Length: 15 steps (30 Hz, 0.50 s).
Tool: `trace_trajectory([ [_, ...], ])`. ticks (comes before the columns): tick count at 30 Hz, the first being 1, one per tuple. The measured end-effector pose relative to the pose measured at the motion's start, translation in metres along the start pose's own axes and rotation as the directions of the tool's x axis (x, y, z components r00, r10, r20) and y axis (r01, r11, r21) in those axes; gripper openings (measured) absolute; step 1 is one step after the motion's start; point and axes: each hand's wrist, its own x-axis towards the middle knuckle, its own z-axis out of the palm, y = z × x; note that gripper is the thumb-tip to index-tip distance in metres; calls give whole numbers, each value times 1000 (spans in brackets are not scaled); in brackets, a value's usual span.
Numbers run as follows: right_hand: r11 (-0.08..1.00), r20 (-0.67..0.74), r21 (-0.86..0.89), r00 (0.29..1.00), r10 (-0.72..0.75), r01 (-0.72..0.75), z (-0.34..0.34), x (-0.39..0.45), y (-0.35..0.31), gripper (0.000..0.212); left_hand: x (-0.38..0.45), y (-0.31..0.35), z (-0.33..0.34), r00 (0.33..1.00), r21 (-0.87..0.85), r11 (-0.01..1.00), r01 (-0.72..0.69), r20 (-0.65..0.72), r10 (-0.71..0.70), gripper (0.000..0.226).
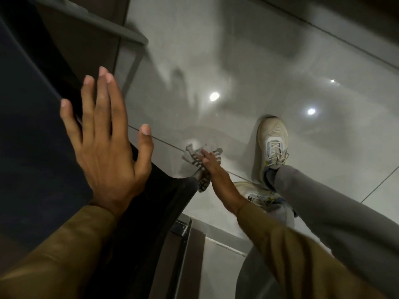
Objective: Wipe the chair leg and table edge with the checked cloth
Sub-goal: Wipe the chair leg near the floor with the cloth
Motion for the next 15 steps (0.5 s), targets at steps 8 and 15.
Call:
trace_trajectory([
  [8,991,-62,21,990,-129,131,16,-25,14,53,0,1,4,1000,26,1000,1,-29,-1,75],
  [15,990,-97,-77,989,110,-117,-4,45,6,44,-1,-3,9,998,27,999,-20,-57,21,75],
])
